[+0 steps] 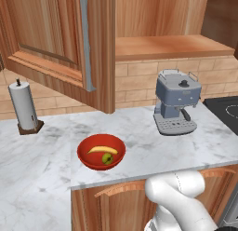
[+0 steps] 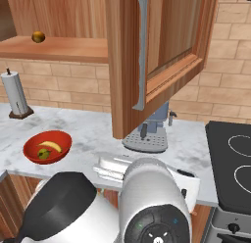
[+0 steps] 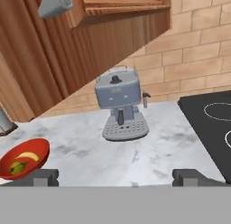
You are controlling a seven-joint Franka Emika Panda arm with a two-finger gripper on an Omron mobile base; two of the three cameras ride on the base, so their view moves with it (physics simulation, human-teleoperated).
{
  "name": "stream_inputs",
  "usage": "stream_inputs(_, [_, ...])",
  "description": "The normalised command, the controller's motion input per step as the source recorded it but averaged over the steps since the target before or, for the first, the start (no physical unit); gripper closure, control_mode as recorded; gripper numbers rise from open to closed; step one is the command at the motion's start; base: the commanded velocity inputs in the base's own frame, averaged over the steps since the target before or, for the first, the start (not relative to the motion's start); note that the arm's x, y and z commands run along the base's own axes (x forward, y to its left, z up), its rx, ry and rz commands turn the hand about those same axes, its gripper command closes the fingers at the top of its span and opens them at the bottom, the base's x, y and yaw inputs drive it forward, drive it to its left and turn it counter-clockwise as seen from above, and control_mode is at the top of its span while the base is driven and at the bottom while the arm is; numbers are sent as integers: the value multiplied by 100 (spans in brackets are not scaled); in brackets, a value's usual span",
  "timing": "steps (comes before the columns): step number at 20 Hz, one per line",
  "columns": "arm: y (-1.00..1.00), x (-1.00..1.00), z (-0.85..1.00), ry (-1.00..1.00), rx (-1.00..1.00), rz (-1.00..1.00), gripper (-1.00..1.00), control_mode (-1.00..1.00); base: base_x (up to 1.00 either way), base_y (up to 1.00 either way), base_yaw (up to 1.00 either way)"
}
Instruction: Open the cabinet. Pick the banana and pear from the cabinet and place them into the bowl. Then close the cabinet.
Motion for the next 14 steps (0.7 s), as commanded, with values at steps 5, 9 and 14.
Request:
stream_inputs(5, [-44,0,7,-8,6,0,-100,-100,0,0,0])
stream_inputs(9, [-42,6,4,-15,4,0,-100,-100,0,0,0])
stream_inputs(14, [-22,32,0,-17,3,0,-100,-100,0,0,0])
